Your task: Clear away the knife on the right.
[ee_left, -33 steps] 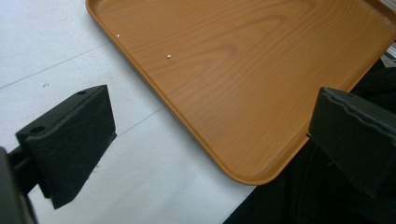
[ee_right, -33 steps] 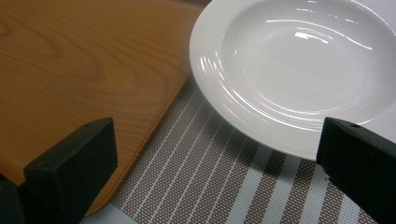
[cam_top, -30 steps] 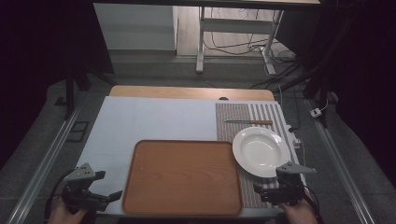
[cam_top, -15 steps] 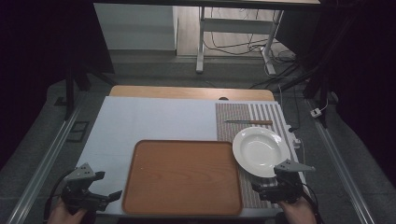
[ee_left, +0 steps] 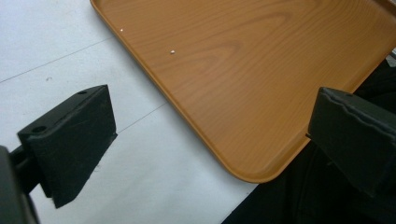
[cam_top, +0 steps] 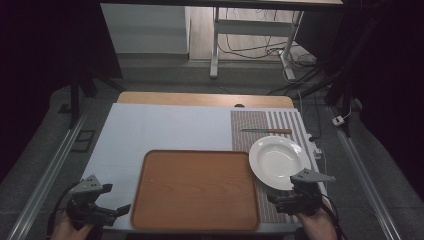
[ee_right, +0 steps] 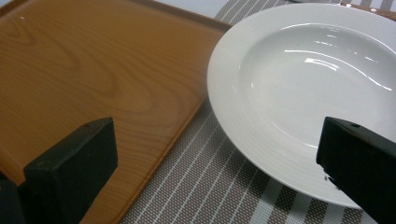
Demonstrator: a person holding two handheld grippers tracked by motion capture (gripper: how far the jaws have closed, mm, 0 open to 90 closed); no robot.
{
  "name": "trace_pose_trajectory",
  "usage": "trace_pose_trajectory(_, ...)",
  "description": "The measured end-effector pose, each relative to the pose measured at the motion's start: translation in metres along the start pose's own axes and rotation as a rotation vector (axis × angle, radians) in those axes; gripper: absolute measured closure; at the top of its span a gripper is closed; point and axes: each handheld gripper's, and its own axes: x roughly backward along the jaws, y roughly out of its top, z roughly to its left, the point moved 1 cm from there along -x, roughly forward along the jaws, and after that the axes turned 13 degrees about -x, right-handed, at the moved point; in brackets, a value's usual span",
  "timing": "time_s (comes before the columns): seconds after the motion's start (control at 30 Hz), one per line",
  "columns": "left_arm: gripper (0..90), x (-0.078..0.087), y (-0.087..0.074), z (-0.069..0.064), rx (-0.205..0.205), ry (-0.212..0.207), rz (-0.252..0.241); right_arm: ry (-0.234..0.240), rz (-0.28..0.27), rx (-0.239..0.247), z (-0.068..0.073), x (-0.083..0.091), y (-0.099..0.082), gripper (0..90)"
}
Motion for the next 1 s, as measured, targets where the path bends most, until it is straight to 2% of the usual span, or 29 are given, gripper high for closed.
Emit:
trace_pose_trajectory(0.17, 1.3, 0.0, 0.0, 0.0, -0.002, 0.002, 0.002, 0.018, -0.007, -0.007, 0.0, -0.002, 0.002, 0.0)
trace_pose_trajectory(0.37, 1.4, 0.0, 0.0, -0.001, -0.004, 0.002, 0.006, 0.013, -0.01, 0.012, -0.003, -0.003, 0.006, 0.0)
trace_pose_trajectory(0.5, 1.4, -0.001, 0.001, -0.001, -0.008, 0.003, 0.012, 0.019, -0.018, -0.009, -0.007, -0.003, 0.008, 0.0)
trace_pose_trajectory(0.63, 1.4, -0.001, 0.001, -0.001, -0.007, 0.004, 0.012, 0.046, -0.017, -0.032, -0.011, -0.007, 0.012, 0.0)
trace_pose_trajectory(0.8, 1.4, -0.001, 0.001, -0.001, -0.011, 0.006, 0.012, 0.031, 0.009, -0.034, -0.012, -0.011, 0.014, 0.0)
trace_pose_trajectory(1.0, 1.3, 0.0, 0.001, -0.001, -0.016, 0.007, 0.009, 0.021, 0.014, -0.038, -0.013, -0.015, 0.018, 0.0)
